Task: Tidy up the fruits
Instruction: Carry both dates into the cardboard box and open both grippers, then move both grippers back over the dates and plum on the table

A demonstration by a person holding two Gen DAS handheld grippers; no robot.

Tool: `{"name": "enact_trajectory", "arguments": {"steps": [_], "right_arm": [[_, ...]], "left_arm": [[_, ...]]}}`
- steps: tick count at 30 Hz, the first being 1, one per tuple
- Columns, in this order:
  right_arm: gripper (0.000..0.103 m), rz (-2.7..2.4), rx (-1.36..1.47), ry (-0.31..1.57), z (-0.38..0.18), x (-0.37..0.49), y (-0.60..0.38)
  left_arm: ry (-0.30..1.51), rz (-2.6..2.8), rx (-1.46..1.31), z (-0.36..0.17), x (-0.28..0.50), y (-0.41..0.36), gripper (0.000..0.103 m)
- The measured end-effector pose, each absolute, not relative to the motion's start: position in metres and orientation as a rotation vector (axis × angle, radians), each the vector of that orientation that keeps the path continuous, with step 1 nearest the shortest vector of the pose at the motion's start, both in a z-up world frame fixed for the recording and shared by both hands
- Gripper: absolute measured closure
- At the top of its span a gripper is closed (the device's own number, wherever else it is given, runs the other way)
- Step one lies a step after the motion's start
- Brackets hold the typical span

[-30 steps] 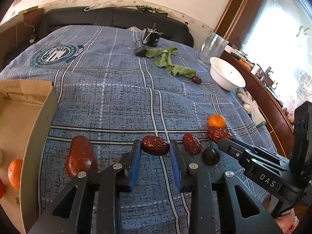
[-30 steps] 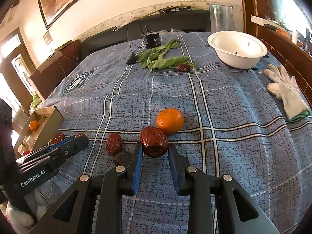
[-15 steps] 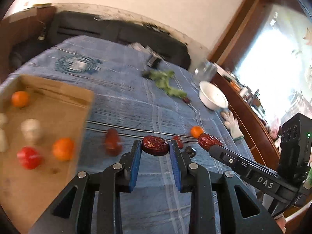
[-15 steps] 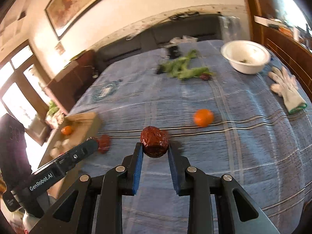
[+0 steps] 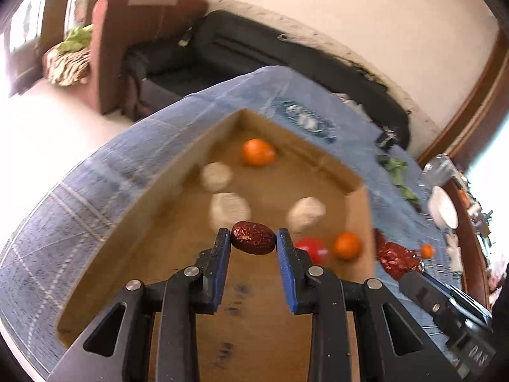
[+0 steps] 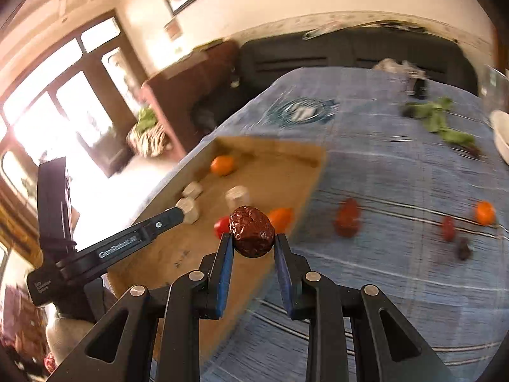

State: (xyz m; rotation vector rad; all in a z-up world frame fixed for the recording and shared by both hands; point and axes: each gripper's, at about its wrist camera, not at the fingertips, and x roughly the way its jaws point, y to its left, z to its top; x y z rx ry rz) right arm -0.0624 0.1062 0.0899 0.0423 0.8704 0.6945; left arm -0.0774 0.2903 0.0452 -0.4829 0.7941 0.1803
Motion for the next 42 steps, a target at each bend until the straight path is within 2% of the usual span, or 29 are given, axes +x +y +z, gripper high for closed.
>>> {"name": "enact_trajectory", "arguments": {"steps": [11,15,17,21,27,31,35,38,42], "right_arm": [[0.074,0.729,-0.056,0.974,0.046,-0.056,0.164],[0.073,0.733,-0.077,0.972,0.044,-0.058,0.173],[0.073,0.733,-0.072,0.971,0.045,-0.059,0.173],[0.063,0.733,-0.055,0.957,0.049,-0.063,0.168],[0.063,0.758,0.002,0.937,0.062,-0.071,0.15],[0.053,0.749,0.078,0.931,0.068,-0.074,0.128],[0.052,0.721,0.202,0.95,0.069,-0.07,0.098],[0.038,0.656,0.248,0.916,0.075,-0.07,0.071],[0.031,0.598,0.298,0.893,0.08,-0.068,0.037]], "left_arm": [[0.831,0.177,-0.536,0.028,-0.072,0.309,0.074],[0.815,0.173,-0.555,0.031,-0.077,0.311,0.061],[0.805,0.178,-0.559,0.035,-0.081,0.314,0.06],[0.765,0.2,-0.56,0.048,-0.091,0.315,0.052],[0.725,0.216,-0.524,0.066,-0.101,0.308,0.047],[0.71,0.208,-0.468,0.077,-0.105,0.292,0.046],[0.697,0.183,-0.411,0.087,-0.106,0.27,0.046],[0.689,0.166,-0.37,0.092,-0.108,0.254,0.046],[0.677,0.153,-0.307,0.097,-0.111,0.232,0.046]]}}
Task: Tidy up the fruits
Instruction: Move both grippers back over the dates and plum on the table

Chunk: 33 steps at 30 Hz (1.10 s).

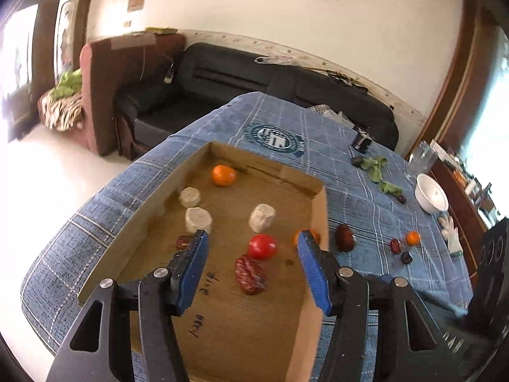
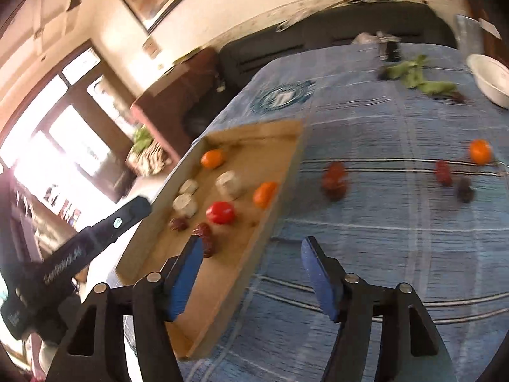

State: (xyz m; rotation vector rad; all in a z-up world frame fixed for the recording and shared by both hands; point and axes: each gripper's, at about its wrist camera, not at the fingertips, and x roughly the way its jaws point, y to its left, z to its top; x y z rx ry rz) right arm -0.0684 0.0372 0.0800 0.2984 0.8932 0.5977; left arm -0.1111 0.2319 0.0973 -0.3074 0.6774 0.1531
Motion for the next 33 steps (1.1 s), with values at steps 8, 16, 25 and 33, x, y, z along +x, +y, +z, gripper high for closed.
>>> {"name": "enact_trajectory", "arguments": {"steps": [8,16,25,33], "right_arm": [[0.029,0.433,0.363,0.895,0.077,-0.052,-0.054],[0.029,0.222,0.316,0.841,0.09,-0.048,-0.152],[0.025,-0.034,0.237,0.678,0.17,-0.03,-0.245],[0.023,0.131,0.211,0.838,0.101,-0.006,-0.182]], "left_arm": [[0.67,0.11,-0.192,0.102,-0.11,0.192,0.04],[0.689,0.082,-0.194,0.1,-0.107,0.18,0.038],[0.725,0.045,-0.192,0.092,-0.093,0.159,0.038],[0.785,-0.046,-0.153,0.079,-0.067,0.121,0.038]]}}
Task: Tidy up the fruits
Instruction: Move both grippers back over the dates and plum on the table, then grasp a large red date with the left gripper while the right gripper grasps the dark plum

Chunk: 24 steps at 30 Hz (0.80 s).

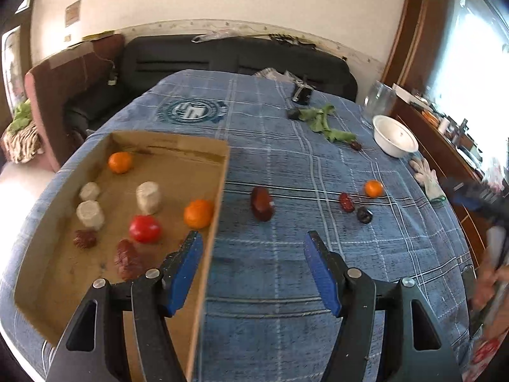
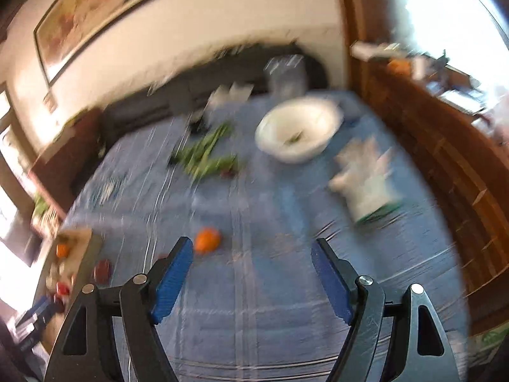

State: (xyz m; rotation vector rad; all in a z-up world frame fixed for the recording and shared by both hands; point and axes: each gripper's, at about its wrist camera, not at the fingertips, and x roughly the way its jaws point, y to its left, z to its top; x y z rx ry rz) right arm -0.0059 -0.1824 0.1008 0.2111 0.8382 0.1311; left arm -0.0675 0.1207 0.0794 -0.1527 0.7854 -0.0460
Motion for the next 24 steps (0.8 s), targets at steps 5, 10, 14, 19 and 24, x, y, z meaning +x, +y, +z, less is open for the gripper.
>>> {"name": "enact_trajectory", "arguments": {"steps": [5,10,14,19,24], "right_arm": [[0.032,0.234,0.183,0.904,0.061,0.011,-0.133],[0.034,0.287,0.137,0.909,0.046,0.017,-0.104],[0.034,0.314,0.114,0.889,0.043,0.013,-0.099],[0.034,0.333,0.167,0.904,0.035,0.02,-0.106],[0.039,0.336,0.14,0.915,0.028,0.022,-0.1]], "left_arm": [[0.832,-0.082,-0.13,0.066,-0.033,0.105,0.038],[0.9,-0.095,-0.129,0.044,0.004,0.097,0.038],[0.942,-0.081,-0.11,0.029,0.024,0.092,0.038],[0.952,-0.08,-0.083,0.022,0.037,0.088,0.038],[0.921,-0.094,-0.041,0.02,0.04,0.081,0.049]]}}
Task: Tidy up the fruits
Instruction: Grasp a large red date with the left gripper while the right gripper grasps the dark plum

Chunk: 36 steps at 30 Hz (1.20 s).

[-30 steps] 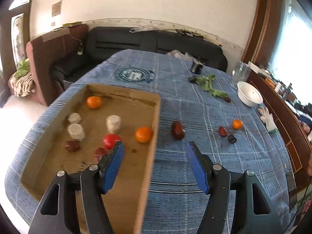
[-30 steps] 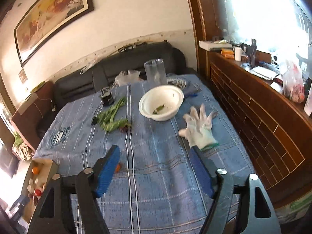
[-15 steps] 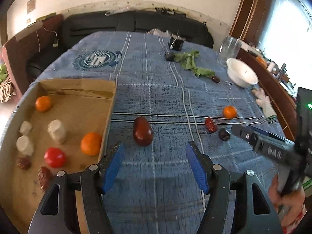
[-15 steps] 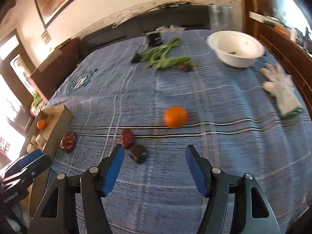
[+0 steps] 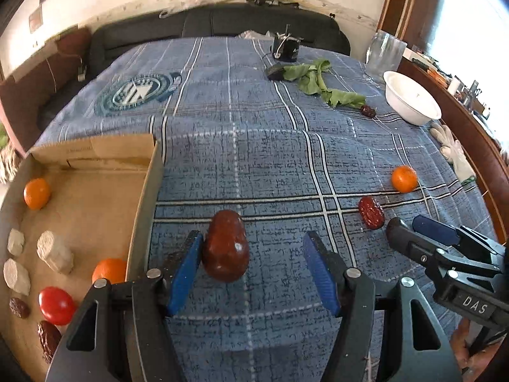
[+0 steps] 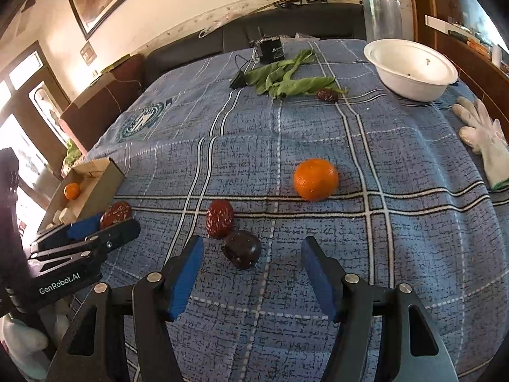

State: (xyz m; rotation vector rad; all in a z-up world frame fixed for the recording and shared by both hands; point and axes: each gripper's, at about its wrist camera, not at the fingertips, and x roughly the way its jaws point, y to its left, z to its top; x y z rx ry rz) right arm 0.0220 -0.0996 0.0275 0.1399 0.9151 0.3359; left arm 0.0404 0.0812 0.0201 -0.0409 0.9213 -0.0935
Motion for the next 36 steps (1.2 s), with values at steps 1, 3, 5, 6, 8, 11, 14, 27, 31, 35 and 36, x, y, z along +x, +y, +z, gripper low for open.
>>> {"name": "enact_trajectory", "arguments": {"steps": [1,3,5,6,8,11,14,27,31,35,36], "right_arm": [[0.039,0.335,0.125,0.91,0.028,0.021,-0.097],[0.042,0.343,0.113,0.908,0.028,0.02,-0.093],[0.048,0.332,0.09,0.906,0.027,0.02,-0.09],[0.052,0.32,0.07,0.902,0.027,0.019,-0.089],[0.064,0.308,0.054,0.898,0.026,0.018,-0.089],[0.074,0.327,0.065,0.9,0.026,0.017,-0.089],[0.077,0.33,0.063,0.895,0.026,0.015,-0.089],[0.077,0.363,0.131,0.869,0.032,0.004,-0.095],[0.077,0.364,0.127,0.864,0.032,0.003,-0.093],[0.077,0.366,0.147,0.85,0.035,0.001,-0.093],[0.077,0.355,0.146,0.839,0.037,-0.001,-0.093]], "left_arm": [[0.907,-0.079,-0.017,0.02,0.039,0.081,0.066],[0.931,-0.123,-0.061,0.017,0.041,0.084,0.075],[0.94,-0.138,-0.109,0.013,0.04,0.089,0.075],[0.93,-0.134,-0.103,0.014,0.039,0.088,0.075],[0.924,-0.127,-0.09,0.014,0.039,0.086,0.075],[0.922,-0.129,-0.08,0.014,0.04,0.082,0.075],[0.907,-0.126,-0.07,0.013,0.039,0.079,0.075],[0.862,-0.151,-0.168,0.011,0.034,0.089,0.075],[0.848,-0.161,-0.182,0.011,0.032,0.091,0.075],[0.847,-0.161,-0.191,0.013,0.032,0.092,0.076],[0.843,-0.164,-0.197,0.015,0.029,0.093,0.076]]}}
